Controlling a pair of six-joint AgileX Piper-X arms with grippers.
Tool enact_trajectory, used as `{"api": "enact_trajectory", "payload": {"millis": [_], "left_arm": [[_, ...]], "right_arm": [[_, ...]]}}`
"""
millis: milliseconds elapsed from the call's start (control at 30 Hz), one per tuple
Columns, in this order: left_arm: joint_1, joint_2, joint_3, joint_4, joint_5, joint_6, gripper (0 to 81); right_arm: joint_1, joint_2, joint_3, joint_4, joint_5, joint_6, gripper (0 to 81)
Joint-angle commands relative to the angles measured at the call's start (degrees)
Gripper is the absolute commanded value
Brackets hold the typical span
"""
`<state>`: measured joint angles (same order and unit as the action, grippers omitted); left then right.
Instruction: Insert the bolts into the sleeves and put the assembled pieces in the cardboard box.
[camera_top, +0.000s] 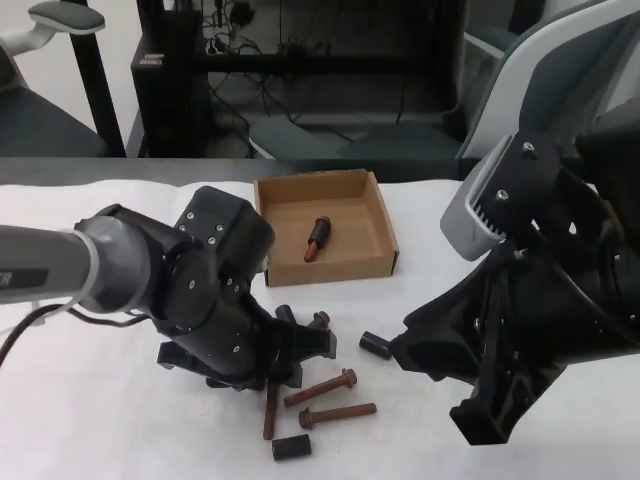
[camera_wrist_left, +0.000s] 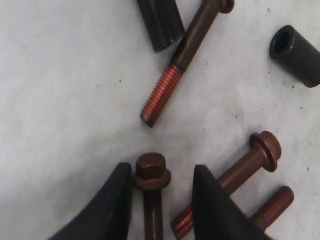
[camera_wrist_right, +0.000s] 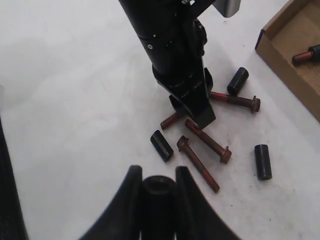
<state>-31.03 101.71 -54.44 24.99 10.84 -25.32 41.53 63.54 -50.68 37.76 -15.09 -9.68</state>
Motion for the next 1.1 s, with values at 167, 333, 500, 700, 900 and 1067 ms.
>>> {"api": "enact_trajectory", "payload": {"millis": [167,333,500,700,900,1067], "left_arm": [[-0.34,2.40,-0.14,3.83,-0.52,-0.88,41.2],[-0.34,2.57,-0.14,6.17,-0.52,-1.34,28.8],[-0.34,2.57,-0.14,6.26,-0.52,-1.34,11.3],[-0.34,2.57,-0.14,9.96,-1.05,-1.34,0.1],[-0.34,2.57,-0.14,12.31,-3.12,-1.34,1.7],[-0.34,2.36,-0.14,11.84,-3.12,-1.19,1.7]], "right_arm": [[0.18,-0.83,-0.18,-0.73,-0.77,-0.89,0.6],[0.18,-0.83,-0.18,-0.73,-0.77,-0.96,0.6],[0.18,-0.83,-0.18,-0.73,-0.77,-0.96,0.6],[0.07,-0.83,-0.18,-0.73,-0.66,-0.95,0.6],[-1.18,-0.83,-0.18,-0.73,-0.31,-0.95,0.6],[-3.13,-0.83,-0.18,-0.73,-0.32,-0.95,0.6]]}}
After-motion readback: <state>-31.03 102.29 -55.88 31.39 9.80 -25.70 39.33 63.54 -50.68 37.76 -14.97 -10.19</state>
